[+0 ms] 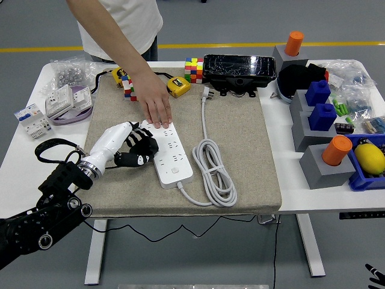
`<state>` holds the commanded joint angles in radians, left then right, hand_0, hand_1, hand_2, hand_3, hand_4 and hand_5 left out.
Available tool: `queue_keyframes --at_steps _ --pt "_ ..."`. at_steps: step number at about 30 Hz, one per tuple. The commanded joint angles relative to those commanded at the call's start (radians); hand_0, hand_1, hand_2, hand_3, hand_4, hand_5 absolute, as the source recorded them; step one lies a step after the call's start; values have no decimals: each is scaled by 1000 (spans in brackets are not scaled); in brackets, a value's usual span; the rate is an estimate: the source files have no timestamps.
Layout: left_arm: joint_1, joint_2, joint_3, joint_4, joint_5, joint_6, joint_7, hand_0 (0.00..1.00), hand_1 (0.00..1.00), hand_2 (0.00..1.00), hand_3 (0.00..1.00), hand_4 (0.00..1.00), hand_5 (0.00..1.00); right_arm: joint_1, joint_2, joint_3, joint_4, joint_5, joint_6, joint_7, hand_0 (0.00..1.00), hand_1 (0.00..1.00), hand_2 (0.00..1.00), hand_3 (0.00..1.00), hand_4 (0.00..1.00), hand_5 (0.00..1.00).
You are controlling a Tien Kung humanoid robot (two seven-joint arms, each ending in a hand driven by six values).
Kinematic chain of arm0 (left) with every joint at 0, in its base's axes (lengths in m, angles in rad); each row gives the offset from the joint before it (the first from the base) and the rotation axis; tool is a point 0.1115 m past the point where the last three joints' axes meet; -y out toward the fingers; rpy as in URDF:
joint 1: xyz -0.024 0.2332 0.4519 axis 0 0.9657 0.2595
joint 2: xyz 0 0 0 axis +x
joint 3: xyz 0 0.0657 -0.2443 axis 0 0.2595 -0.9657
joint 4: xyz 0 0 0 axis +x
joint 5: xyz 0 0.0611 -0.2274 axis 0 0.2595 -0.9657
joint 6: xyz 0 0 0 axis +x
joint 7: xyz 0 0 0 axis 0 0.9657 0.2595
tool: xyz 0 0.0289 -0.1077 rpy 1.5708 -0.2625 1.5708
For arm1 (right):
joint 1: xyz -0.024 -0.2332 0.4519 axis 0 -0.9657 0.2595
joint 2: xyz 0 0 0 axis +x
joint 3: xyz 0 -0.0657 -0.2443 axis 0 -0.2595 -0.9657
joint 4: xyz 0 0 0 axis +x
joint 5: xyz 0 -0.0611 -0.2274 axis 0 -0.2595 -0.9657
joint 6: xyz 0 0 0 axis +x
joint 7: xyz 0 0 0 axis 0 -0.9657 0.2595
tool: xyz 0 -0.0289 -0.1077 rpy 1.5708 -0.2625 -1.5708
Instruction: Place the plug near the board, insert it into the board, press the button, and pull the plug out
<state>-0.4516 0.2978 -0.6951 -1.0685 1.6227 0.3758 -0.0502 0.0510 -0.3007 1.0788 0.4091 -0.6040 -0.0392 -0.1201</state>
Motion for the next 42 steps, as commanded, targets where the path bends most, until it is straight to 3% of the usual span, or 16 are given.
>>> queue_keyframes --at_steps 4,5,10,11,17,22,23,26,28,29,34,35,42 --pt "2 -2 -2 3 -26 -6 -10 457 533 556 563 910 69 -1 0 -1 -1 1 0 0 570 664 677 603 972 494" --pt "2 -2 -3 3 -33 -7 -14 565 690 690 702 998 290 -1 0 -2 -1 1 0 -1 570 664 677 603 972 494" --pt "0 -1 -9 2 -55 -9 -25 565 690 690 702 998 290 -1 0 -2 -2 1 0 -1 570 664 677 603 972 494" --pt "0 -1 -9 1 -58 -10 -26 588 706 712 720 998 385 -1 0 -2 -1 1 0 0 570 664 677 603 972 494" --pt "3 -1 -12 -3 -73 -7 -32 589 705 713 723 998 414 -1 1 0 0 1 0 0 571 664 677 603 973 494" --pt "22 4 -27 -30 -100 20 -61 589 705 713 723 998 414 0 0 -2 0 0 0 0 571 664 677 603 973 494" --pt "32 9 -32 -45 -117 43 -85 595 704 712 724 998 547 0 1 -1 0 0 0 0 570 664 677 603 972 494" --pt "72 26 -46 -96 -128 112 -145 595 704 712 724 998 547 -1 1 -2 0 -1 -1 0 570 664 677 603 972 494" --pt "102 42 -49 -132 -112 150 -155 595 704 712 724 998 547 -4 1 -2 -1 -1 0 0 570 664 677 603 972 494" --pt "113 50 -48 -145 -98 152 -147 644 731 721 720 988 556 -5 2 -3 -1 -1 0 0 571 664 677 603 972 494" --pt "151 81 -29 -181 -58 143 -117 644 731 721 720 988 556 -8 3 -1 -2 -2 1 0 571 664 677 603 972 494" --pt "156 84 -24 -184 -54 141 -114 697 760 751 731 962 564 -8 4 -1 -1 -2 1 0 570 663 677 603 972 493" --pt "171 86 -2 -186 -29 128 -88 710 774 754 732 946 555 -3 5 -4 1 -1 0 1 570 664 677 603 972 493"
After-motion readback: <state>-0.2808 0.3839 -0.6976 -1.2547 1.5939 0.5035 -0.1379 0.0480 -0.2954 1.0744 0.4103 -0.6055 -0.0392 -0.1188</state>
